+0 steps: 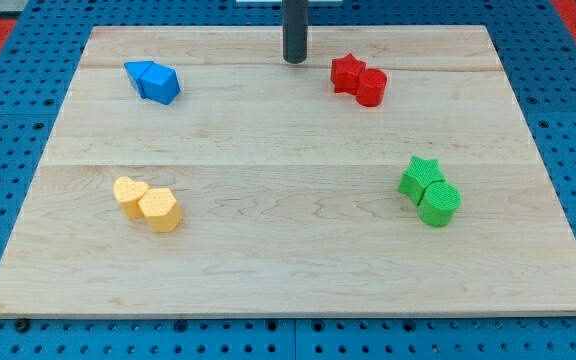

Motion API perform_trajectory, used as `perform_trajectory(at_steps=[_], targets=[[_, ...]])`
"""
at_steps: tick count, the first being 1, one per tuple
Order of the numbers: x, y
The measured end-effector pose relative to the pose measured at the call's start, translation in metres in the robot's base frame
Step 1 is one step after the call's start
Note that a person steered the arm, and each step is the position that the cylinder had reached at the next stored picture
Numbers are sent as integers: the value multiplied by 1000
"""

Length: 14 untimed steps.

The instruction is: Separate the blue triangle and blue cube

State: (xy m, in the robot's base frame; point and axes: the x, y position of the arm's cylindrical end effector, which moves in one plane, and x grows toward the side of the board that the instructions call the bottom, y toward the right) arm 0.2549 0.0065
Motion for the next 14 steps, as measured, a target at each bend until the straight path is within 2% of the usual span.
perform_trajectory(at_steps=[2,4,5,6,7,8,9,10,11,12,14], targets=[[-5,6],[-16,-89],[0,-112],[14,-85],[46,-62],[87,-68],[98,-130],[98,-210],[82,-252],[47,-246],[60,-229]])
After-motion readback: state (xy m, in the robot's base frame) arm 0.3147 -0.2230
